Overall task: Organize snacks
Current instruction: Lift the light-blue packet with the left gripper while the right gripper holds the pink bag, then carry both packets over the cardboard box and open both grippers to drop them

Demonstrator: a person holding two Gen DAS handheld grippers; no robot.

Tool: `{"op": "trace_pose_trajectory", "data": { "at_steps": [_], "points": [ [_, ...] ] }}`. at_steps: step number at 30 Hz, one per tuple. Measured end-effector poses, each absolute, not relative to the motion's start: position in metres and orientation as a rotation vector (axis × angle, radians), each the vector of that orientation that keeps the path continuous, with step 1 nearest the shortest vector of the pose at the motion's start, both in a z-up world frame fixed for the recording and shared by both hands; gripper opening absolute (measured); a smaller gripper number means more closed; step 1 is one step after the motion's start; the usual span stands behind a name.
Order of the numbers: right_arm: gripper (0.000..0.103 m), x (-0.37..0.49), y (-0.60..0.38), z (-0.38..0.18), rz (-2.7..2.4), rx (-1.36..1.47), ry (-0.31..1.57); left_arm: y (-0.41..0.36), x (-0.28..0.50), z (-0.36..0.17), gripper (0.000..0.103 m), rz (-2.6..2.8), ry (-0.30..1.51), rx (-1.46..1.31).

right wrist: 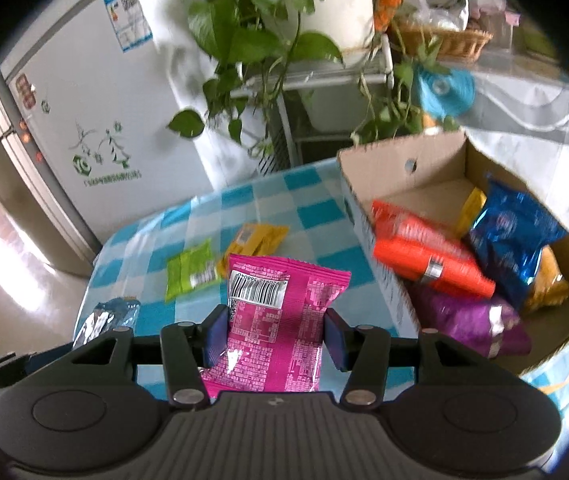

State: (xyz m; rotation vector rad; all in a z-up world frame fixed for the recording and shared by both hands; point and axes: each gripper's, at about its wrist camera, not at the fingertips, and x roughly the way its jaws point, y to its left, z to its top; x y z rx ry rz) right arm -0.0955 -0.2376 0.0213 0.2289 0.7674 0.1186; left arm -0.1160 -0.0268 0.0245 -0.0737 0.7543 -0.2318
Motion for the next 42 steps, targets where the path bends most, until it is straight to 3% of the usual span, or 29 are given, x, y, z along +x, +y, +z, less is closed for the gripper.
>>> {"op": "trace_pose_trajectory", "data": {
  "at_steps": [20, 42],
  "points": [
    [0.057, -0.066, -0.309, 0.065, 0.031, 0.295, 0.632, -0.112, -0.076, 0.077, 0.050, -0.357, 0.668, -0.062],
    [0.057, -0.050, -0.402, 0.072, -0.102, 0.492, 0.573, -0.217, 0.001, 0.062, 0.050, -0.418, 0.739, -0.109]
  ]
}}
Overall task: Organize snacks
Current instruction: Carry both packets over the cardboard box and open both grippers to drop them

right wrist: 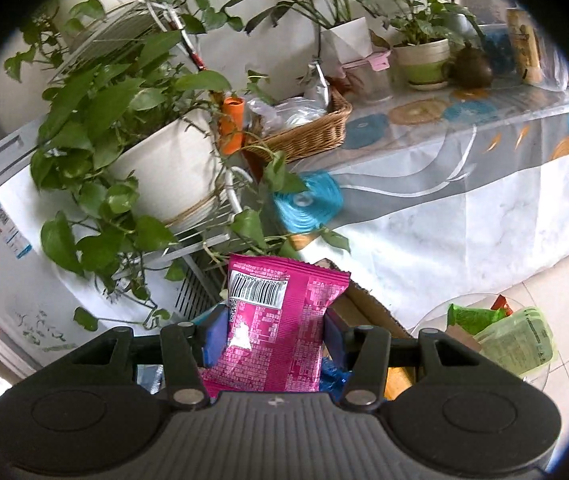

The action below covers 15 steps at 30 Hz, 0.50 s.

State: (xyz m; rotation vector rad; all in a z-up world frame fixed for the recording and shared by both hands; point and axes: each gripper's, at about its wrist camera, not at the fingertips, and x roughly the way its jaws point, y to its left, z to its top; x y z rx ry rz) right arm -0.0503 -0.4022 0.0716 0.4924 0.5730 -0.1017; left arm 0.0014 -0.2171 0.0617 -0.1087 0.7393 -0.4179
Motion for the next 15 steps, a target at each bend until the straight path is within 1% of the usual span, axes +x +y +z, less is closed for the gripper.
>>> {"op": "trace_pose_trajectory", "data": {
  "at_steps": [11, 12, 13, 15],
  "points": [
    [0.057, -0.036, -0.411, 0.064, -0.141, 0.545, 0.592, -0.240, 0.028, 0.045, 0.052, -0.396, 0.799, -0.064],
    [0.057, -0.034, -0.412, 0.063, -0.145, 0.553, 0.597, -0.240, 0.029, 0.045, 0.057, -0.391, 0.804, -0.058],
    [0.057, -0.033, -0.412, 0.062, -0.148, 0.559, 0.602, -0.240, 0.029, 0.045, 0.066, -0.386, 0.807, -0.050],
    [0.060, -0.031, -0.412, 0.060, -0.144, 0.569, 0.607, -0.239, 0.027, 0.048, 0.073, -0.385, 0.799, -0.038]
  ]
}}
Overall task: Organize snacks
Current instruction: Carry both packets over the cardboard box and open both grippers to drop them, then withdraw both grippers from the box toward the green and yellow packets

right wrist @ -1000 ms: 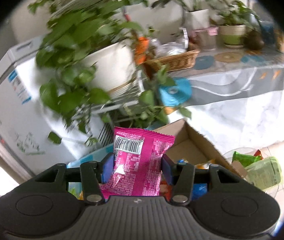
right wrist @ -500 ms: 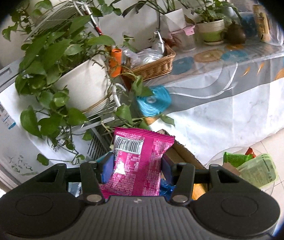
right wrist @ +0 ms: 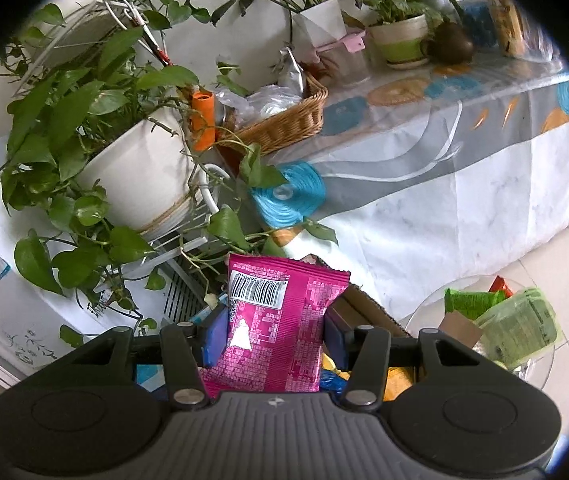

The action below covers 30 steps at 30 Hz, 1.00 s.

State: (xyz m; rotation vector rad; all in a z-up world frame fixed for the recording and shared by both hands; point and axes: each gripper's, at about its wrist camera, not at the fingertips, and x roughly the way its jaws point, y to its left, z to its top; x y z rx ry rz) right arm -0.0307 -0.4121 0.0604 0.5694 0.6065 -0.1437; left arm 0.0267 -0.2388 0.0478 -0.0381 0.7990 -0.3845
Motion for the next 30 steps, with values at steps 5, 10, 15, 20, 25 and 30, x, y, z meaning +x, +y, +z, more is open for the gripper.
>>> {"op": "trace_pose_trajectory", "data": {
  "at_steps": [5, 10, 15, 20, 25, 30],
  "points": [
    [0.064, -0.029, -0.411, 0.060, -0.136, 0.590, 0.599, -0.235, 0.023, 0.056, 0.081, -0.376, 0.774, 0.038],
    [0.070, -0.028, -0.405, 0.062, -0.123, 0.591, 0.597, -0.227, 0.022, 0.062, 0.085, -0.350, 0.767, 0.073],
    [0.071, -0.026, -0.396, 0.064, -0.100, 0.567, 0.597, -0.215, 0.019, 0.066, 0.088, -0.339, 0.758, 0.097],
    [0.073, -0.022, -0.388, 0.065, -0.089, 0.548, 0.602, -0.200, 0.020, 0.065, 0.089, -0.317, 0.764, 0.110],
    [0.076, -0.017, -0.378, 0.064, -0.074, 0.529, 0.614, -0.181, 0.022, 0.063, 0.089, -0.302, 0.776, 0.099],
    [0.077, -0.012, -0.366, 0.063, -0.060, 0.502, 0.625, -0.156, 0.024, 0.063, 0.089, -0.290, 0.785, 0.077]
  ]
}}
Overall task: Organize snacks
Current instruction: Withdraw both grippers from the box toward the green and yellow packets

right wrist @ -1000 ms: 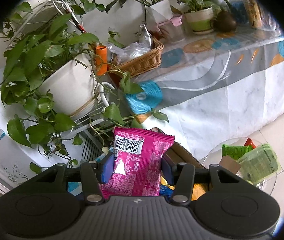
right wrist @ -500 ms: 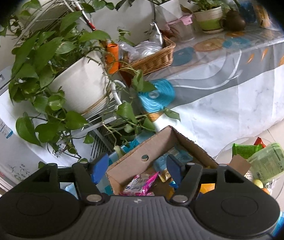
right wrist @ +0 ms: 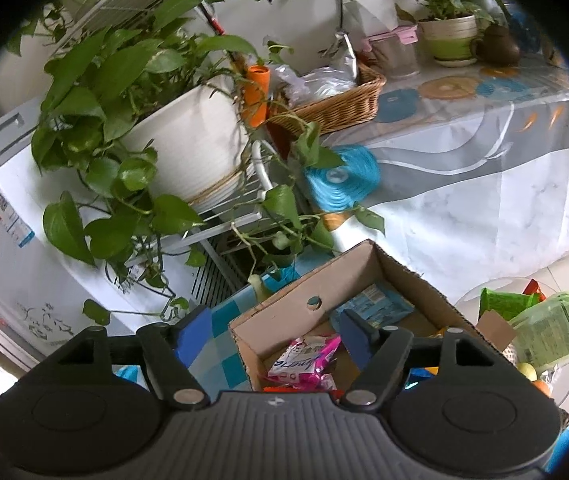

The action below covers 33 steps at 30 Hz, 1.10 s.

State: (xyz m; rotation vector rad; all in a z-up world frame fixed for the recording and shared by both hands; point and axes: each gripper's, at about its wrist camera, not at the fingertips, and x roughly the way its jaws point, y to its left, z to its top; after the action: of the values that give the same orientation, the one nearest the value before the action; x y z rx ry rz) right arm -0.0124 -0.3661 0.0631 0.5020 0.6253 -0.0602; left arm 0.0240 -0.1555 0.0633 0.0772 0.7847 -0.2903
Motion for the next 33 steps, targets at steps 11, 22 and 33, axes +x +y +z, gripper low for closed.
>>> {"op": "trace_pose_trajectory", "data": {
  "at_steps": [11, 22, 33],
  "points": [
    [0.079, -0.004, -0.342, 0.062, -0.013, 0.426, 0.643, -0.078, 0.033, 0.074, 0.094, -0.205, 0.757, 0.005],
    [0.081, 0.005, -0.311, 0.058, 0.053, 0.367, 0.678, -0.012, 0.032, 0.054, 0.095, -0.126, 0.783, -0.056],
    [0.081, 0.019, -0.273, 0.041, 0.151, 0.379, 0.771, 0.007, 0.041, 0.004, 0.095, -0.068, 0.895, -0.088]
  ]
}}
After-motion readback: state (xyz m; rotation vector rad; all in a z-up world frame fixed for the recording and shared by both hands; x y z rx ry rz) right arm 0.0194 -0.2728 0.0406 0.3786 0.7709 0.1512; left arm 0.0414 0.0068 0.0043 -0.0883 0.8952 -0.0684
